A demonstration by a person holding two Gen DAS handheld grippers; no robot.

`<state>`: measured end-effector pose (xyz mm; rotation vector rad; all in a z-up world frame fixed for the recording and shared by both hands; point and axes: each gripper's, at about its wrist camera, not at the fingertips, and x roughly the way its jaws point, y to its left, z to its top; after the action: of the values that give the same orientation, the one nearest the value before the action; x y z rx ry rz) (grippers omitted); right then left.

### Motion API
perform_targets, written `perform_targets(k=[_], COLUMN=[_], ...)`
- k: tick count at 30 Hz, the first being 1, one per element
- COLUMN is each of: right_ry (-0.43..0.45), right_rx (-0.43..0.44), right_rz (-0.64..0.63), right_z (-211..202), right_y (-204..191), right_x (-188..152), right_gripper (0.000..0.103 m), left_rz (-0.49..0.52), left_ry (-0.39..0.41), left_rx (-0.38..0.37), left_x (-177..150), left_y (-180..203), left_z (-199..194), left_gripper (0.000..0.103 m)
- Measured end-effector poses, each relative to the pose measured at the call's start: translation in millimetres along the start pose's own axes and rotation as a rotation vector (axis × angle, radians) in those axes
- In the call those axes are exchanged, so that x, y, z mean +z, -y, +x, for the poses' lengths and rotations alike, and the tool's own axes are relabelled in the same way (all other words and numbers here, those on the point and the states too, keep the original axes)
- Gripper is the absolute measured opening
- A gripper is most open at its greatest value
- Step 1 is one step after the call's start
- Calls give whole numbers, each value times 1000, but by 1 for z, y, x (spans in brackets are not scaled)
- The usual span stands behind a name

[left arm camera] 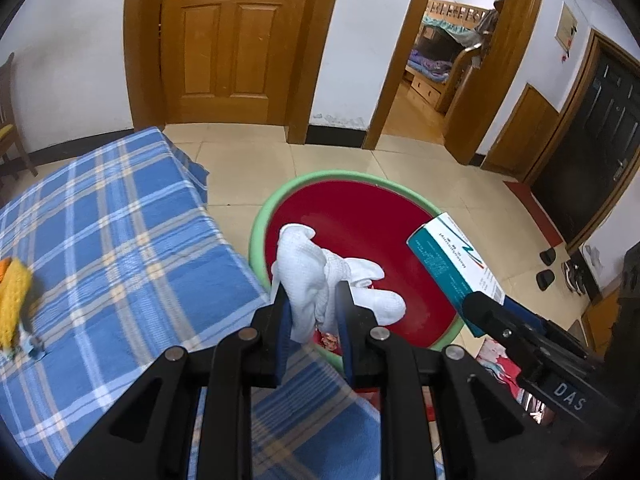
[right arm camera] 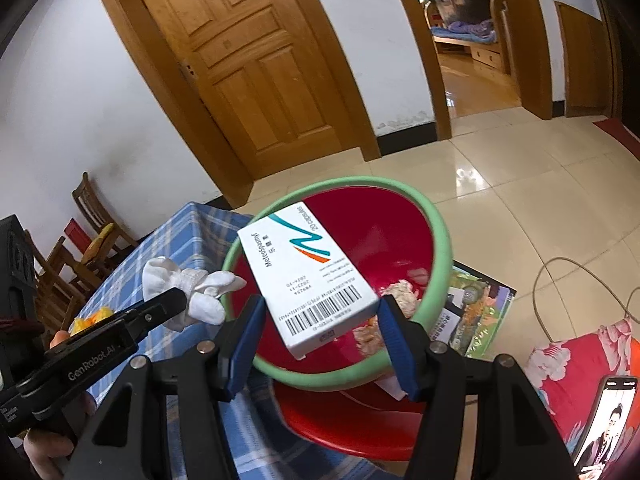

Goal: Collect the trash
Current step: 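Open both grippers to drop the sock and medicine box into the bin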

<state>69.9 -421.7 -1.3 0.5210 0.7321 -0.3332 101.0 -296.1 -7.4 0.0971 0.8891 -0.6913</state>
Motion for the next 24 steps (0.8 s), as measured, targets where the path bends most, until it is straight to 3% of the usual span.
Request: perform_targets(k=[11, 17, 24], right_ry=[-8, -6, 3], right_rx=[-68, -79, -68], right_rz=[55, 56, 51], right_z=[6, 5, 4], right_y=[24, 24, 22], right_x=[3, 5, 4], right_gripper=[61, 62, 65], left_rz=[34, 34, 13], left_ry=[-50, -48, -30], left_rx=[-23, -14, -6], left_x=[-2, -2, -2], left_y=[16, 20, 14], left_z=[25, 24, 14], left_gripper=[21, 34, 38])
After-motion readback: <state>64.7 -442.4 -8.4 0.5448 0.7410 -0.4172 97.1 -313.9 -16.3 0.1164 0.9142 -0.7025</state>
